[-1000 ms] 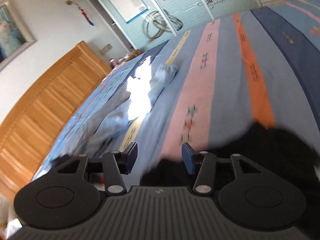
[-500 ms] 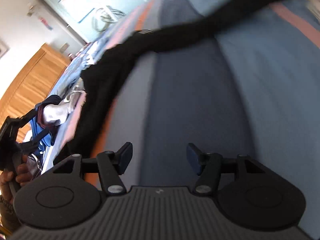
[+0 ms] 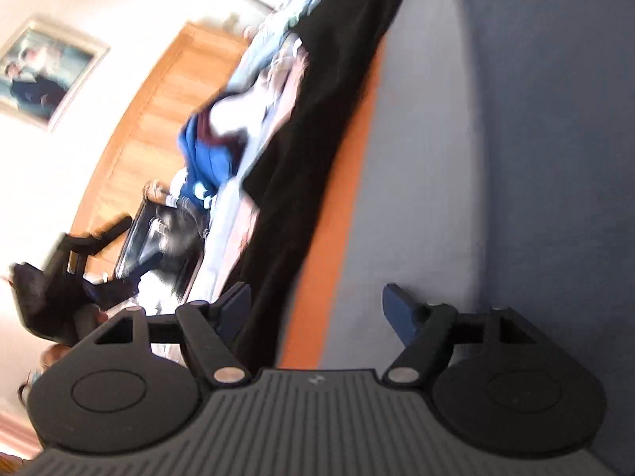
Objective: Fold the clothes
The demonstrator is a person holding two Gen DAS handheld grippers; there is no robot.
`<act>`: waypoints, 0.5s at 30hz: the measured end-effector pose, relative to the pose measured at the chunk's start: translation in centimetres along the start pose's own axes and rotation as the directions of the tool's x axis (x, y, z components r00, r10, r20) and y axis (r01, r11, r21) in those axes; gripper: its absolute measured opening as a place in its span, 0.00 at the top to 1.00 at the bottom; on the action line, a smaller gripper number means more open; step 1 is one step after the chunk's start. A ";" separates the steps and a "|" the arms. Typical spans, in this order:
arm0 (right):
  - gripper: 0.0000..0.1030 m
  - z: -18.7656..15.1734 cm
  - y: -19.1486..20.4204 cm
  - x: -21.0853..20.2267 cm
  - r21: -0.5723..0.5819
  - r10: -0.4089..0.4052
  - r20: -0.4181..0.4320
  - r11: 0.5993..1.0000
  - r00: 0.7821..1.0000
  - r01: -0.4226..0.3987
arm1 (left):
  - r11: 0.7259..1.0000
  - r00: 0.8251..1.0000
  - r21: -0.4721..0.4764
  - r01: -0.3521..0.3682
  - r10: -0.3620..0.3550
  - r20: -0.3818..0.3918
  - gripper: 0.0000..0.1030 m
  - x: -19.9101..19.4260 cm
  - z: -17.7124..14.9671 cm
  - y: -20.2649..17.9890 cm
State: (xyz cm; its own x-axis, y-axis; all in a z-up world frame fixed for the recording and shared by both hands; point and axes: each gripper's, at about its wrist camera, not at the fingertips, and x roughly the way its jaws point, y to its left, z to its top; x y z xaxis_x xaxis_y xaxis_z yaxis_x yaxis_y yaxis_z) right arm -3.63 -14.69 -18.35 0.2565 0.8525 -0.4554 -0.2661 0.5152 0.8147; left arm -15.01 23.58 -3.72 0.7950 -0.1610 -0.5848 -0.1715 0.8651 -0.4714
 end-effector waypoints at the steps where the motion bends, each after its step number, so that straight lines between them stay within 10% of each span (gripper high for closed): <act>1: 0.26 0.0 0.3 0.9 -0.026 0.015 0.002 1.000 1.000 -0.015 | 1.000 1.000 -0.004 -0.001 0.001 -0.001 0.13 -0.3 0.0 0.3; 13: 0.26 -0.7 3.8 6.6 -0.097 0.075 -0.115 0.992 0.991 -0.086 | 0.999 0.999 0.009 0.040 -0.040 -0.025 0.13 -0.4 -0.5 0.4; 15: 0.39 -0.7 3.9 7.1 -0.093 0.081 -0.117 0.991 0.990 -0.092 | 0.999 0.998 0.013 0.048 -0.048 -0.035 0.13 -0.2 -0.7 -0.1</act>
State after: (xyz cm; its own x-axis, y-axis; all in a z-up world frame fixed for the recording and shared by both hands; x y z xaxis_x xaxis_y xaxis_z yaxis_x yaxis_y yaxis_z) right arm -3.52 -6.59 -18.67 0.1236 0.8957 -0.4271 -0.3741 0.4407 0.8160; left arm -15.55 23.22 -4.02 0.7817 -0.2185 -0.5841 -0.1255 0.8623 -0.4906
